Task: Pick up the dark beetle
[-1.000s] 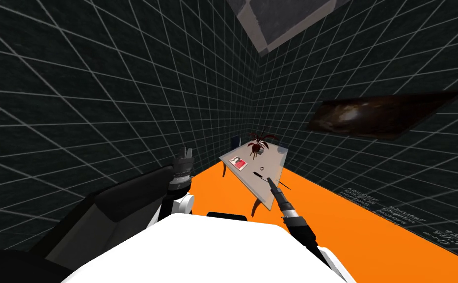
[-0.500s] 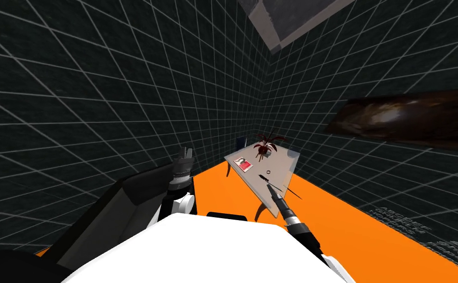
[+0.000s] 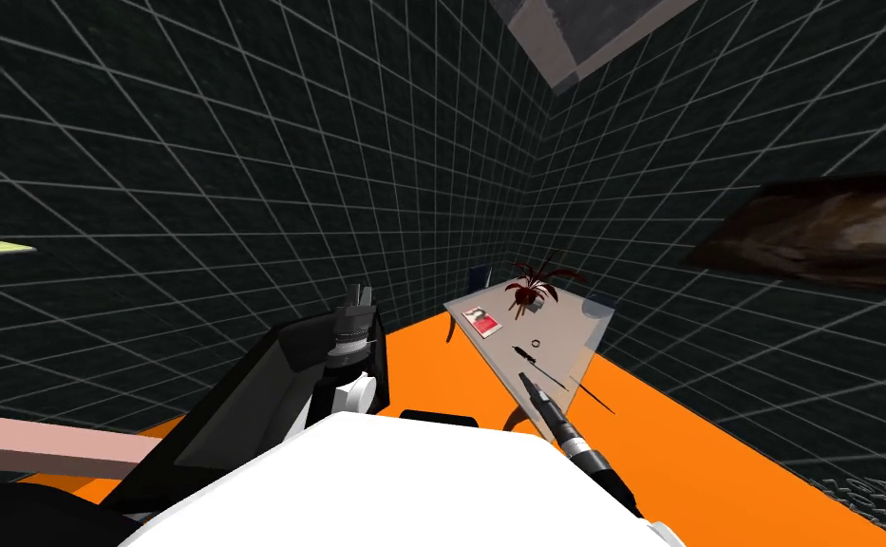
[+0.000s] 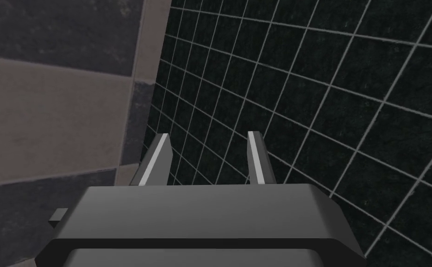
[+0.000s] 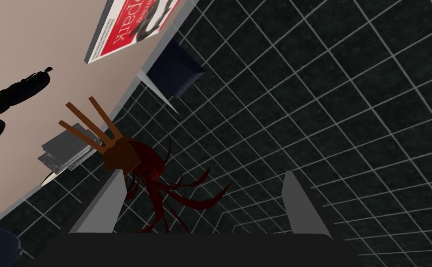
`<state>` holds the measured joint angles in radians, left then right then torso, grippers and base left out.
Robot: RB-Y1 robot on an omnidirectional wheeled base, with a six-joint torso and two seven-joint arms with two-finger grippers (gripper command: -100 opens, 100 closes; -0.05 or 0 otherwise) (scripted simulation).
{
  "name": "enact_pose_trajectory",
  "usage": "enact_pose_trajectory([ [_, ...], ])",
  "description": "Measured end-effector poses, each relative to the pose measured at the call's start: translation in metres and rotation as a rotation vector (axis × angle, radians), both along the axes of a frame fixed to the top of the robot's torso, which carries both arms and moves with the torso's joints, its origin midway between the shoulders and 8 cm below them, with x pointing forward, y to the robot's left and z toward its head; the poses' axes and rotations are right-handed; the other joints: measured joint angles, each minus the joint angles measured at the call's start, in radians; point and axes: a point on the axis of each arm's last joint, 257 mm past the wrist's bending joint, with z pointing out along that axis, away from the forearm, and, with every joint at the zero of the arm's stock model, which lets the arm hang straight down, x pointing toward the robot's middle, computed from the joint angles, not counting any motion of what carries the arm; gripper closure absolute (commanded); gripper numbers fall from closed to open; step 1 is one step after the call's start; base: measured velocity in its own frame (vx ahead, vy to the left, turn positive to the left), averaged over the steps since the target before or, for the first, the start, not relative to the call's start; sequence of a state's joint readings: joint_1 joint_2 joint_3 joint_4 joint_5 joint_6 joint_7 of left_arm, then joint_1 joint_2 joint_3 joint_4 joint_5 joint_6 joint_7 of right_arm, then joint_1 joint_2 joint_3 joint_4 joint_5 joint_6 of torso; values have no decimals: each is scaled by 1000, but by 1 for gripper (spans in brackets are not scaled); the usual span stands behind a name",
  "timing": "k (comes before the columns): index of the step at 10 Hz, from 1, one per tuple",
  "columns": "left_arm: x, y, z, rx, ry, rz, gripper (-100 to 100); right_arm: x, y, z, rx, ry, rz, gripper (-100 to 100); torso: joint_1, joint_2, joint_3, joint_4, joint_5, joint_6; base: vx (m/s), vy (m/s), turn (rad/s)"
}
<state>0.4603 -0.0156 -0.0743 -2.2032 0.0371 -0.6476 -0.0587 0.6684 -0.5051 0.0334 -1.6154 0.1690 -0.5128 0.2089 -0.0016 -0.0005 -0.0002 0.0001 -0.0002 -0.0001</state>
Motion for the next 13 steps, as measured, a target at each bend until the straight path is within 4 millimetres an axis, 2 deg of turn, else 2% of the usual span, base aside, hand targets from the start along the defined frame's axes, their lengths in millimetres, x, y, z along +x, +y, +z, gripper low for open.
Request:
enact_pose_trajectory([
  [5, 0, 0, 0, 0, 0, 0, 0, -41, -35, -71, -113, 186, 15, -100, -1, -1, -1, 0, 0, 0, 17, -16, 320],
  [8, 0, 0, 0, 0, 0, 0, 0, -77, -54, -110, -194, 303, 33, -100, -1, -1, -1, 0, 0, 0, 24, -28, 279],
  [13, 0, 0, 0, 0, 0, 0, 0, -133, -96, -156, -324, 479, 62, -100, -2, -2, -1, 0, 0, 1, 18, -36, 221],
])
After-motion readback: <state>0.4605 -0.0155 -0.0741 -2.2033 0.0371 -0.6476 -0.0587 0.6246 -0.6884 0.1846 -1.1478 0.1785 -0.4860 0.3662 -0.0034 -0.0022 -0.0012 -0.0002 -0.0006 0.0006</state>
